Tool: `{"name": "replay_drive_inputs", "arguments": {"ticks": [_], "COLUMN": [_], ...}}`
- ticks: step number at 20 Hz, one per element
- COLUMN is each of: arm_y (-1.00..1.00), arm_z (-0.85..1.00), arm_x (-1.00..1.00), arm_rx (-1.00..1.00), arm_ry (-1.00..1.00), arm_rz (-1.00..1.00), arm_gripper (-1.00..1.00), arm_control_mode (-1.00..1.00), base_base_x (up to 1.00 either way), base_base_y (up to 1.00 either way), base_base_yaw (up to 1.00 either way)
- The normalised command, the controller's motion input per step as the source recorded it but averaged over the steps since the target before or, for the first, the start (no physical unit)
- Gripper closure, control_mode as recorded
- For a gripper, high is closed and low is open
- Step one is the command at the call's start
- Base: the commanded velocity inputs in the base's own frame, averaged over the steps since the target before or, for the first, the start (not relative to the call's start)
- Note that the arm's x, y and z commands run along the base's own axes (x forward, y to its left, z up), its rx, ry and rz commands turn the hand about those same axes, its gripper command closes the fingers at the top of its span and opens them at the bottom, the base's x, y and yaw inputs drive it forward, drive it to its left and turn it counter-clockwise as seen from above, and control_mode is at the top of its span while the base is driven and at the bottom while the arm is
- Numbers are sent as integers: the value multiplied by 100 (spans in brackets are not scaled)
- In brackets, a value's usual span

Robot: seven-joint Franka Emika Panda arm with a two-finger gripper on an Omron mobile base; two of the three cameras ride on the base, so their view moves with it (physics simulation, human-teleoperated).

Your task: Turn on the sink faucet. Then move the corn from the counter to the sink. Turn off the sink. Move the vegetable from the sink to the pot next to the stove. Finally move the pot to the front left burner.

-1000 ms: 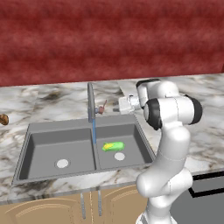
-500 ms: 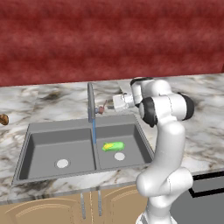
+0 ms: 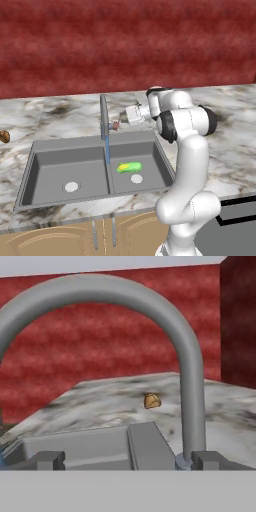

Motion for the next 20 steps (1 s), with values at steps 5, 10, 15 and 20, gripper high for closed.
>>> {"name": "replay_drive_inputs", "arguments": {"ticks": [5, 10, 15, 20], "arm_y": [-42, -25, -17, -2], "arm_z": [-3, -9, -9, -10], "arm_x": [-4, 5, 20, 17], "arm_rx": [0, 0, 1, 1], "arm_ry": [-7, -4, 0, 0], "arm_rz": [0, 0, 0, 0], "arm_gripper": [-100, -100, -100, -100], "arm_control_mode": [-100, -100, -100, -100], "base_base_x": [0, 0, 0, 0], "base_base_y": [0, 0, 0, 0], "base_base_yaw": [0, 0, 0, 0]}}
